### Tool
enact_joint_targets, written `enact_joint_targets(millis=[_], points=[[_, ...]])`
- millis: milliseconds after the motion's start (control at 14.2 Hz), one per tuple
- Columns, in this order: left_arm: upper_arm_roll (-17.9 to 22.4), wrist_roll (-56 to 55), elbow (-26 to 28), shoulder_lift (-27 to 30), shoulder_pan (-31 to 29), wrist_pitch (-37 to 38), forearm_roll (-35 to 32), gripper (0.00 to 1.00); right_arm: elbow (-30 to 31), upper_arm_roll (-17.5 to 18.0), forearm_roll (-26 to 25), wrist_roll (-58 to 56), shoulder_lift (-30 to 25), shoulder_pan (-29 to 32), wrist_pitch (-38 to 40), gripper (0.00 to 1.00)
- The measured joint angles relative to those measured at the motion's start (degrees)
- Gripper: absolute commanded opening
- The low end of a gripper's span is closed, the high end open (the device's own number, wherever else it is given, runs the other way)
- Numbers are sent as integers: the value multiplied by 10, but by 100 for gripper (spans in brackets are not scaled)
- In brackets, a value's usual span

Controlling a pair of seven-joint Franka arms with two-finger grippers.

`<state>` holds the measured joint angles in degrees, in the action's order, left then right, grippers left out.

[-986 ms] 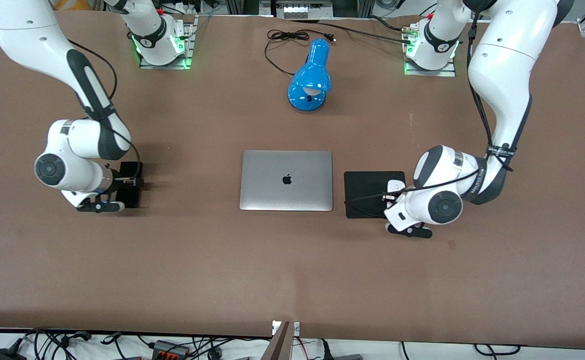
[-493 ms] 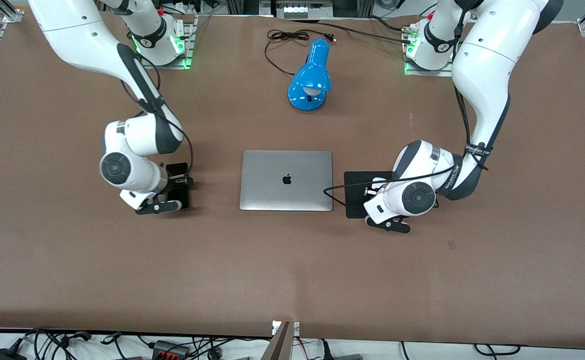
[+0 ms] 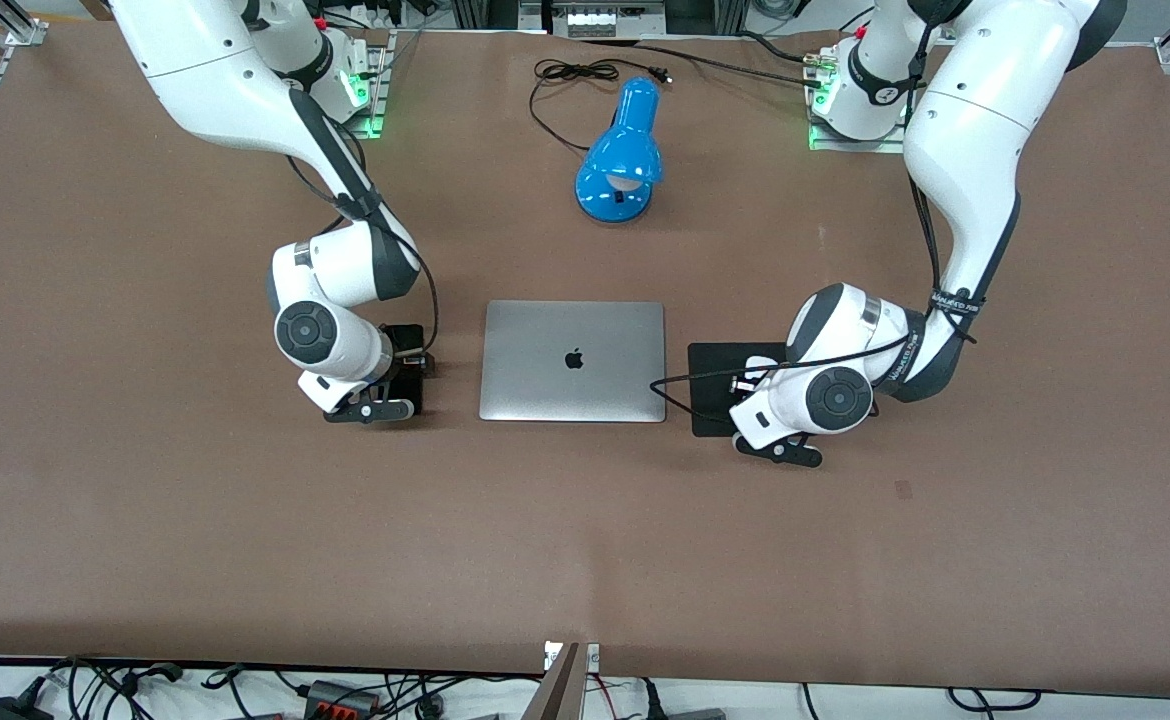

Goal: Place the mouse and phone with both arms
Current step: 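Carry the phone with the right gripper while the left gripper moves the mouse, then release the phone beside the laptop while the left gripper releases the mouse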

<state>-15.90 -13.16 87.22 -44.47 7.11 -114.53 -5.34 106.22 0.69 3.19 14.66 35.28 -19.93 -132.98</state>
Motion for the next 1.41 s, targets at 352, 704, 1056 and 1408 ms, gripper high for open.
enact_joint_targets(millis=[352, 704, 1056, 1408], points=[[1, 0, 1, -3, -4, -3, 0, 100, -2, -1, 0, 2, 8, 0, -10, 100], [3, 0, -16, 46, -31, 37, 0, 100, -17, -1, 1, 2, -15, 1, -10, 100], [6, 1, -40, 192, -97, 173, -1, 100, -51, -12, 1, 0, -130, 20, 86, 100], [5, 2, -131, 260, -153, 288, -1, 100, -179, -15, 0, -38, -173, 91, 262, 100]])
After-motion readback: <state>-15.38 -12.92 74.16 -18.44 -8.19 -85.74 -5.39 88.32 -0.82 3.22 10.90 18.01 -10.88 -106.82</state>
